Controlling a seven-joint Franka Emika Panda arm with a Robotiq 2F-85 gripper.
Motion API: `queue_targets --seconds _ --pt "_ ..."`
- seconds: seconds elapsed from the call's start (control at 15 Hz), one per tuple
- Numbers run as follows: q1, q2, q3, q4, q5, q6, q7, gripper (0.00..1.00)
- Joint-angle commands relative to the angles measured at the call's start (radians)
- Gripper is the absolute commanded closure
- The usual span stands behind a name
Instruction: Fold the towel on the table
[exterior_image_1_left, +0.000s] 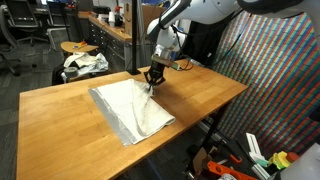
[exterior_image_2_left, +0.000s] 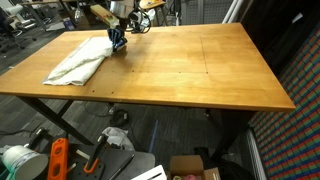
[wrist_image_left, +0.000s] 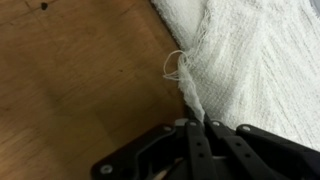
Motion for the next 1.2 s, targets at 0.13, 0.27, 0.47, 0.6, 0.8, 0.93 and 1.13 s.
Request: queue_targets --seconds 0.13,0.27,0.47,0.6,0.8,0.93,1.13 --pt "-0.004 -0.075 0.019 -0.015 0.013 -0.003 -0.034 0.99" --pt "0.001 -0.095 0.025 -0.022 0.013 -0.001 -0.041 0.99" --pt "0.012 -0.128 0.037 -0.042 0.012 0.006 -0.053 0.99" --pt "0.025 -0.144 0.046 -0.057 0.009 0.014 -0.059 0.99" --pt "0.049 -0.162 0.057 -0.081 0.004 0.028 -0.064 0.99" --pt "0.068 -0.171 0.065 -0.096 0.003 0.041 -0.064 0.99" --pt "0.097 -0.170 0.074 -0.097 0.000 0.050 -0.052 0.99"
